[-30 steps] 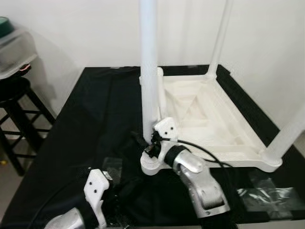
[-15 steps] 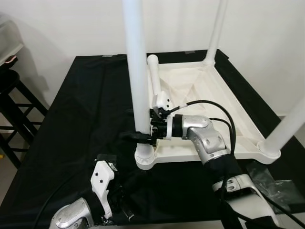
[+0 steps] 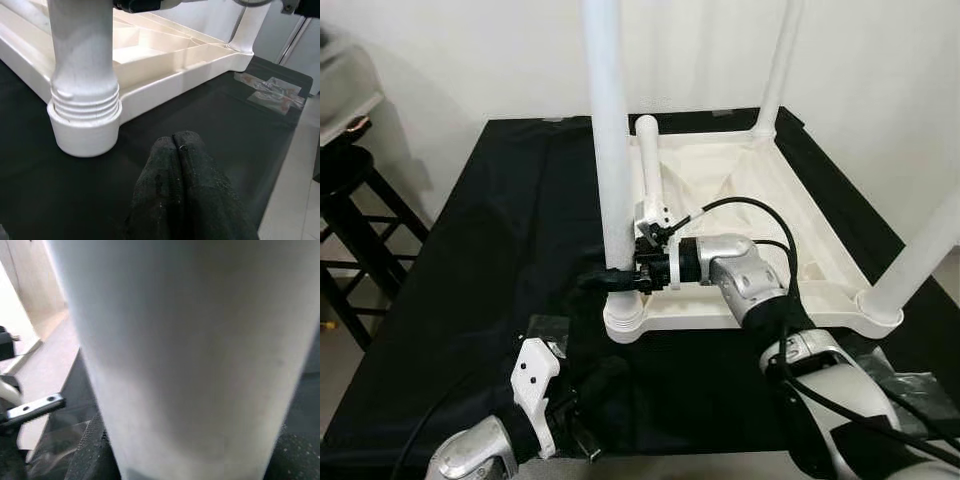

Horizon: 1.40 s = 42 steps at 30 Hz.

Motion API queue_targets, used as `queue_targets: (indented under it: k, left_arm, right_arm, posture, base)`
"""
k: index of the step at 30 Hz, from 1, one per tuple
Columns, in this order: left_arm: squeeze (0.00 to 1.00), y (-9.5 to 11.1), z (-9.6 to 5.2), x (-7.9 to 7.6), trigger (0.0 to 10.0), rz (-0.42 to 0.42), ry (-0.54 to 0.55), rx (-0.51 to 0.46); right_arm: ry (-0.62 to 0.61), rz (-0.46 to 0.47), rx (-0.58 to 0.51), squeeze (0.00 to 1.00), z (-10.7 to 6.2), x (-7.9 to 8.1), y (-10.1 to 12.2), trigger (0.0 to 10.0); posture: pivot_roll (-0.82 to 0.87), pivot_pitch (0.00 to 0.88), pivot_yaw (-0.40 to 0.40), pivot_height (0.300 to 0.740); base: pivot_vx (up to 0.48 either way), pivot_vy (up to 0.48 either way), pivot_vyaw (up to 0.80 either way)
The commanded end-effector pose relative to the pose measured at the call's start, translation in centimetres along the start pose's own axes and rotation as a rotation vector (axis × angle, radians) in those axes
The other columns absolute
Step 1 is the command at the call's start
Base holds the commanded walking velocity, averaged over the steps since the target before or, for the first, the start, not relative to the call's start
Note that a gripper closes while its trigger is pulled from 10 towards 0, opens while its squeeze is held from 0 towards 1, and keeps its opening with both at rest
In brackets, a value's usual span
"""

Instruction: Building children table

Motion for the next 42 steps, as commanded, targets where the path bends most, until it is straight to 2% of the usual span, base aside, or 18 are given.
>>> queue_targets:
  k: [1,3,4,5,7,8,11,15,16,17,18,19,20,26,30,31,41,42]
  left_arm:
    - [0.00,0.0,-0.2,-0.2,10.0,-0.014,-0.007,0.004]
    - [0.00,0.0,-0.3,-0.3,10.0,-0.018,-0.010,0.003]
    - [0.00,0.1,-0.6,-0.5,10.0,-0.024,-0.015,0.000]
    - [0.00,0.1,-0.6,-0.5,10.0,-0.024,-0.015,0.000]
    - [0.00,0.2,-0.7,-0.5,10.0,-0.025,-0.016,-0.001]
    - [0.00,0.2,-0.7,-0.5,10.0,-0.025,-0.016,-0.001]
    - [0.00,0.2,-0.6,-0.3,10.0,-0.027,-0.014,0.002]
    - [0.00,0.2,-0.6,-0.2,10.0,-0.029,-0.014,0.004]
    - [0.00,0.2,-0.6,-0.2,10.0,-0.028,-0.011,0.002]
    - [0.00,0.2,-0.6,-0.2,10.0,-0.028,-0.011,0.002]
    - [0.00,0.2,-0.6,-0.1,10.0,-0.028,-0.007,0.000]
    - [0.00,0.3,-0.6,-0.1,10.0,-0.028,-0.005,-0.001]
    - [0.00,0.2,-0.5,0.0,10.0,-0.029,-0.004,-0.001]
    - [0.00,0.1,-0.3,0.1,10.0,-0.031,-0.009,0.002]
    - [0.00,0.1,-0.1,0.3,10.0,-0.029,-0.009,0.002]
    - [0.00,0.0,0.0,0.4,10.0,-0.027,-0.006,0.001]
    - [0.00,-0.1,0.1,0.5,10.0,-0.024,-0.002,0.001]
    - [0.00,-0.1,0.1,0.5,10.0,-0.024,-0.002,0.001]
  right_arm:
    - [-0.060,0.002,0.064,0.00,-1.0,-0.4,-1.2,0.0]
    - [-0.143,0.056,0.082,0.00,-0.9,0.1,-2.0,0.0]
    - [-0.632,0.176,0.171,0.00,-1.4,1.2,-4.6,0.0]
    - [-0.632,0.176,0.171,0.00,-1.4,1.2,-4.6,0.0]
    - [-0.958,0.215,0.231,0.00,-3.5,2.5,-5.7,0.0]
    - [-0.958,0.215,0.231,0.00,-3.5,2.5,-5.7,0.0]
    - [-0.722,0.204,0.203,0.00,0.2,7.0,-5.8,0.0]
    - [-0.713,0.196,0.201,0.00,0.3,6.8,-5.8,0.0]
    - [-0.724,0.184,0.220,0.00,0.2,6.4,-5.6,3.5]
    - [-0.724,0.184,0.220,0.00,0.2,6.4,-5.6,3.5]
    - [-0.738,0.185,0.225,0.00,0.2,6.1,-5.4,10.0]
    - [-0.761,0.188,0.219,0.00,0.1,5.9,-4.8,10.0]
    - [-0.748,0.197,0.189,1.00,0.3,5.5,-4.2,10.0]
    - [-0.584,0.158,0.019,1.00,1.2,4.1,-1.2,10.0]
    - [-0.160,0.022,-0.099,0.87,1.4,3.8,1.2,10.0]
    - [-0.038,0.011,-0.108,0.00,1.0,3.2,1.6,10.0]
    - [0.119,0.062,-0.058,0.00,0.9,1.7,1.2,10.0]
    - [0.123,0.069,-0.049,0.00,1.0,1.5,1.0,0.0]
  posture:
    - [0.03,0.111,0.024,0.740]
    - [0.02,0.131,0.012,0.740]
    - [0.02,0.139,0.013,0.740]
    - [0.02,0.139,0.013,0.740]
    - [0.02,0.141,0.014,0.740]
    - [0.02,0.141,0.014,0.740]
    - [0.02,0.137,0.022,0.740]
    - [0.02,0.131,0.022,0.740]
    - [0.02,0.130,0.024,0.740]
    - [0.02,0.130,0.024,0.740]
    - [0.02,0.127,0.026,0.740]
    - [0.02,0.127,0.026,0.740]
    - [0.02,0.116,0.026,0.740]
    - [0.01,0.104,0.026,0.740]
    - [0.02,0.089,0.026,0.740]
    - [0.03,0.082,0.025,0.740]
    - [0.03,0.071,0.024,0.740]
    - [0.04,0.075,0.022,0.740]
  base:
    - [0.000,0.000,0.00]
    - [0.000,0.000,0.00]
    - [0.000,0.000,0.00]
    - [0.000,0.000,0.00]
    - [0.000,0.000,0.00]
    - [0.000,0.000,0.00]
    - [0.000,0.000,0.00]
    - [0.000,0.000,0.00]
    - [0.000,0.000,0.00]
    - [0.000,0.000,0.00]
    - [0.000,0.000,0.00]
    - [0.000,0.000,0.00]
    - [0.000,0.000,0.00]
    - [0.000,0.000,0.00]
    - [0.000,0.000,0.00]
    - [0.000,0.000,0.00]
    - [0.000,0.000,0.00]
    - [0.000,0.000,0.00]
Point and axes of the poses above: a point about 5 cm out from each wrist's last joint towards the gripper, its own z axis pointing out of the wrist towards the gripper, its own y axis along the axis of the wrist's last joint, x = y × z, the point moved 2 cm from there along z, pointing out of the wrist towards the gripper, and after that the axes turned 10 degrees about -z, right-handed, at the moved point
